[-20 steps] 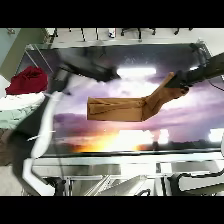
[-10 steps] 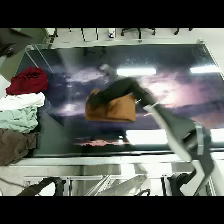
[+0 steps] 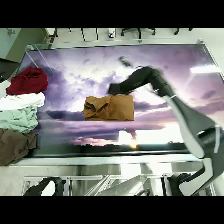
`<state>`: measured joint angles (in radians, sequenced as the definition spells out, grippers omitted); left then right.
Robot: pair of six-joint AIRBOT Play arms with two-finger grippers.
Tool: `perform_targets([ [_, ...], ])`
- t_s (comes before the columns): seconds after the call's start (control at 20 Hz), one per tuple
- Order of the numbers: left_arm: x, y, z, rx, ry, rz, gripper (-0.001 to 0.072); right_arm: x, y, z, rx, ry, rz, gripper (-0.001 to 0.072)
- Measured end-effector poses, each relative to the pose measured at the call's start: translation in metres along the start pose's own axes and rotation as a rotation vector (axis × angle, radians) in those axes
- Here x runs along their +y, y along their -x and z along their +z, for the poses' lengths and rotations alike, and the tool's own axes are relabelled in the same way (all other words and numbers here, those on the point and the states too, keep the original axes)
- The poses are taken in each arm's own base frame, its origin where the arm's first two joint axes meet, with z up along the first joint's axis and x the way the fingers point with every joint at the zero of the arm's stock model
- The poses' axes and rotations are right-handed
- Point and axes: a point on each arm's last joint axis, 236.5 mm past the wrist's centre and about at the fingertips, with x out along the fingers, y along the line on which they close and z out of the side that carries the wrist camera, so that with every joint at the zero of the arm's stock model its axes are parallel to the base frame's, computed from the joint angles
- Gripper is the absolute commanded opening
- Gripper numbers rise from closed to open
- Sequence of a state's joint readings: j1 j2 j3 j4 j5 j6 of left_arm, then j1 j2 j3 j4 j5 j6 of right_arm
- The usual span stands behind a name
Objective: Fold the shirts.
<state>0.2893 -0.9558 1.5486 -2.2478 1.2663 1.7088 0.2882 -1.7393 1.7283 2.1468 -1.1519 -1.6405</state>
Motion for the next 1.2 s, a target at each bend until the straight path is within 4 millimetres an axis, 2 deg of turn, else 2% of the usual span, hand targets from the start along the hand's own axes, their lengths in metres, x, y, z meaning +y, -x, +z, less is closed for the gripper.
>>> perform_targets([
  [0.05, 0.004, 0.003, 0.000, -0.008, 0.003, 0.010, 0.0013, -0.030, 0.016, 0.000, 0.008, -0.055, -0.043, 0.0707],
  [0.15, 0.007, 0.008, 0.001, -0.020, 0.006, 0.024, 0.0013, -0.076, 0.029, -0.014, 0.049, -0.160, -0.096, 0.0707],
  [0.2, 0.009, 0.009, 0.001, -0.022, 0.006, 0.029, 0.0013, -0.094, 0.028, -0.024, 0.078, -0.205, -0.107, 0.0707],
  [0.3, 0.010, 0.011, -0.001, -0.019, 0.008, 0.033, 0.0013, -0.121, 0.014, -0.047, 0.146, -0.283, -0.115, 0.0707],
  [0.4, 0.011, 0.012, -0.003, -0.013, 0.008, 0.035, 0.0013, -0.130, -0.008, -0.067, 0.209, -0.337, -0.074, 0.0707],
  [0.5, 0.012, 0.012, -0.003, -0.012, 0.009, 0.037, 0.0013, -0.129, -0.032, -0.078, 0.244, -0.375, -0.010, 0.0707],
  [0.65, 0.012, 0.012, -0.004, -0.009, 0.010, 0.037, 0.0013, -0.118, -0.060, -0.083, 0.254, -0.406, 0.064, 0.0702],
  [0.7, 0.012, 0.012, -0.004, -0.007, 0.010, 0.037, 0.0013, -0.113, -0.067, -0.083, 0.254, -0.408, 0.080, 0.0654],
  [0.8, 0.012, 0.012, -0.004, -0.007, 0.010, 0.037, 0.0013, -0.106, -0.080, -0.084, 0.250, -0.407, 0.090, 0.0297],
  [0.85, 0.012, 0.012, -0.004, -0.008, 0.010, 0.037, 0.0013, -0.105, -0.086, -0.085, 0.248, -0.404, 0.091, 0.0057],
  [0.9, 0.012, 0.012, -0.004, -0.008, 0.010, 0.037, 0.0013, -0.103, -0.091, -0.085, 0.243, -0.398, 0.087, 0.0023],
  [1.05, 0.012, 0.012, -0.004, -0.007, 0.010, 0.037, 0.0013, -0.089, -0.088, -0.073, 0.216, -0.371, 0.115, 0.0023],
  [1.15, 0.012, 0.012, -0.004, -0.006, 0.010, 0.037, 0.0013, -0.068, -0.063, -0.046, 0.151, -0.329, 0.154, 0.0022],
  [1.2, 0.012, 0.012, -0.005, -0.001, 0.010, 0.036, 0.0013, -0.057, -0.044, -0.030, 0.109, -0.298, 0.171, 0.0023],
])
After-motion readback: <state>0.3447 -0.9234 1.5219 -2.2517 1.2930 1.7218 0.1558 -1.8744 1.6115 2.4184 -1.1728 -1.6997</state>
